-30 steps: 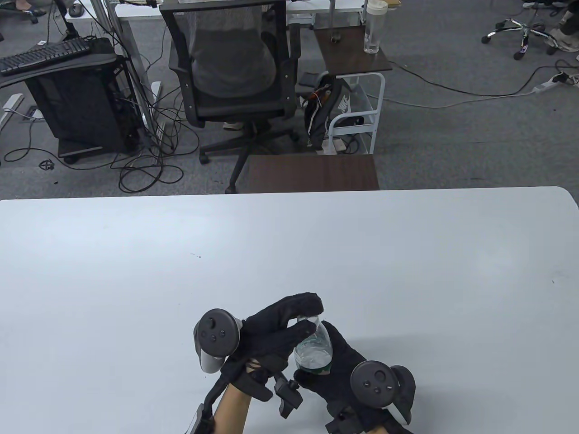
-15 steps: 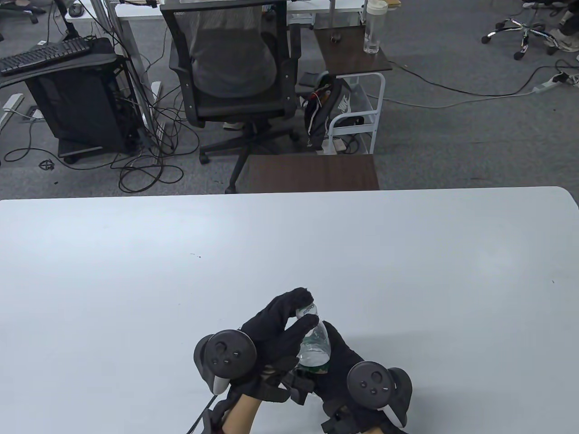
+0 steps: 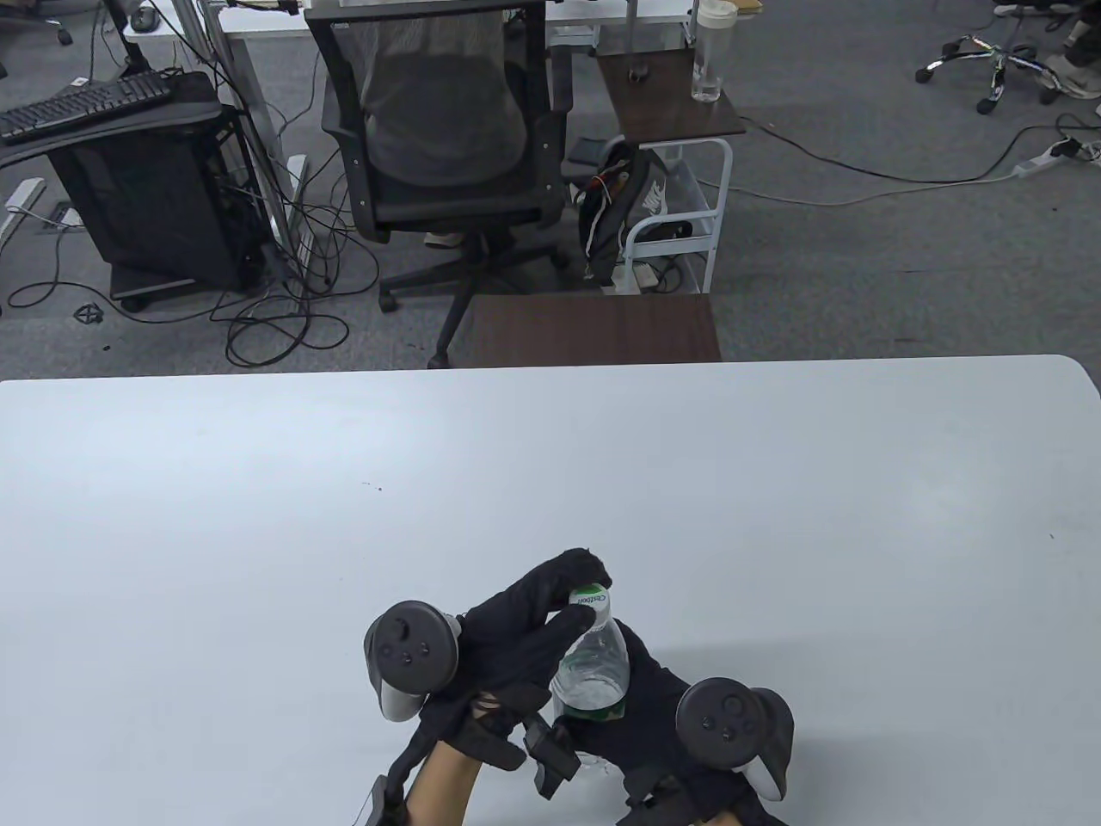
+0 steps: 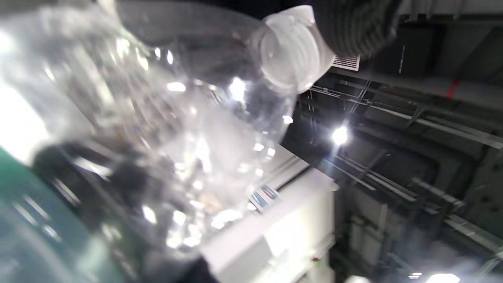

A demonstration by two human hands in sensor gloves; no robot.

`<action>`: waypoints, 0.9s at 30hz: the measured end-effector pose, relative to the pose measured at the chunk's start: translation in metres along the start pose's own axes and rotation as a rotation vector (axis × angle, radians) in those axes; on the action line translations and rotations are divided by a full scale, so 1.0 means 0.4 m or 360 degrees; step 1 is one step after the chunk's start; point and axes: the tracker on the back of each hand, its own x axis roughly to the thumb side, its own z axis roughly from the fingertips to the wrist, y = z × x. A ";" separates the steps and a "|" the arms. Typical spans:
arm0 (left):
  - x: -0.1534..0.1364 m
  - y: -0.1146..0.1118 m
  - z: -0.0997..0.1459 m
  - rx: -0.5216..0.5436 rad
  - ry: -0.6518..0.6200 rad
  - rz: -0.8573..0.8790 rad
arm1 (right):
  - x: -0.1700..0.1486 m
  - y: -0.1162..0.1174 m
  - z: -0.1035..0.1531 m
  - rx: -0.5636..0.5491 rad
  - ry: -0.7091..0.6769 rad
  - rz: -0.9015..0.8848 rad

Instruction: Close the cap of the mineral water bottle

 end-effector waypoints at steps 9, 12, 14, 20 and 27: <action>-0.015 -0.015 0.019 0.0243 0.0328 -0.0177 | 0.010 0.010 0.001 -0.0115 0.0037 0.0185; -0.025 -0.021 0.016 0.0200 0.0340 -0.0099 | 0.007 0.013 0.001 -0.0103 0.0044 0.0193; -0.028 -0.024 0.011 0.0168 0.0309 -0.0059 | 0.006 0.013 0.000 -0.0089 0.0042 0.0187; -0.032 -0.021 0.005 0.0160 0.0228 -0.0033 | 0.005 0.005 0.001 -0.0086 0.0007 0.0199; -0.049 -0.015 -0.005 -0.0036 0.0132 0.0203 | 0.002 0.000 0.000 -0.0006 -0.0037 0.0116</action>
